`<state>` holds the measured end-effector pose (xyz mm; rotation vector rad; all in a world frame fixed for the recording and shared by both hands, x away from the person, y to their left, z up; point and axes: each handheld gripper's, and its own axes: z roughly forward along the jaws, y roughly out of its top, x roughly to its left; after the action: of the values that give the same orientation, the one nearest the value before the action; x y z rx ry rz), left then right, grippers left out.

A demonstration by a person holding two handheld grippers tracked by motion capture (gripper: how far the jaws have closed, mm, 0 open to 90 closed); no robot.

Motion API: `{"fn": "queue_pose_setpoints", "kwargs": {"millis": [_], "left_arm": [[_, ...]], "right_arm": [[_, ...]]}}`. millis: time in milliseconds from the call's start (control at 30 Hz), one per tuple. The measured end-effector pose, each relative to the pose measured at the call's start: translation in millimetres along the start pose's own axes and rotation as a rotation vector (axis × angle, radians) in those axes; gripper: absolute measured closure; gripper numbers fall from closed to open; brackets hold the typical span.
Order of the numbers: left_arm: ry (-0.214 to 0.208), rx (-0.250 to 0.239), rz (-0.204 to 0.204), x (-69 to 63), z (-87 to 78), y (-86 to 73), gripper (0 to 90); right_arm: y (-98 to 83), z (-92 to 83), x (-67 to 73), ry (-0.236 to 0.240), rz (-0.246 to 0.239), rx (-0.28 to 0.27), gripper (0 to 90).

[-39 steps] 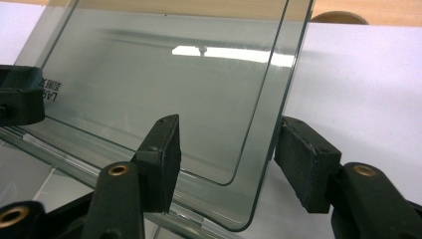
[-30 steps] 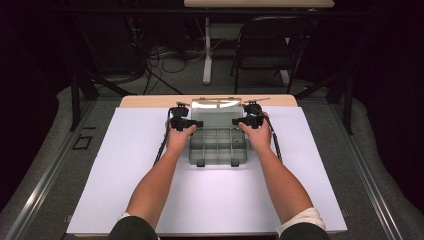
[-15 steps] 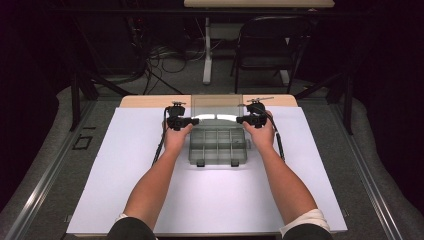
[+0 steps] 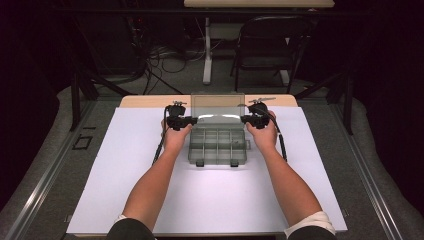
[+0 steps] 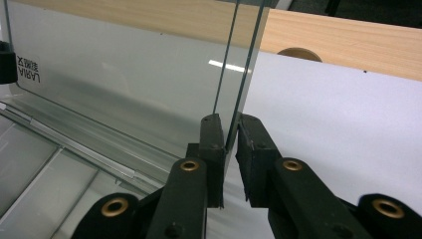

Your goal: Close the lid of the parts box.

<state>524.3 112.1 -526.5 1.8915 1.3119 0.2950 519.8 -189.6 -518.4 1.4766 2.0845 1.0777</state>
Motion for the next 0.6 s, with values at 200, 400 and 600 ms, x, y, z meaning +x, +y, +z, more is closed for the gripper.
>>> {"fn": "queue_pose_setpoints", "kwargs": {"millis": [200,400,600], "left_arm": [[-0.003,0.0,0.001,0.3,-0.6,0.0,71.5],[0.002,-0.011,-0.001,0.1,-1.5,1.9,70.4],[0.011,-0.04,0.002,-0.2,-6.1,8.5,71.7]], "right_arm": [[-2.5,-2.2,0.6,0.0,0.0,-0.017,83.0],[-4.7,-3.0,2.2,-0.012,-0.021,-0.036,83.2],[-6.9,-4.3,3.7,-0.019,-0.033,-0.052,83.2]]}}
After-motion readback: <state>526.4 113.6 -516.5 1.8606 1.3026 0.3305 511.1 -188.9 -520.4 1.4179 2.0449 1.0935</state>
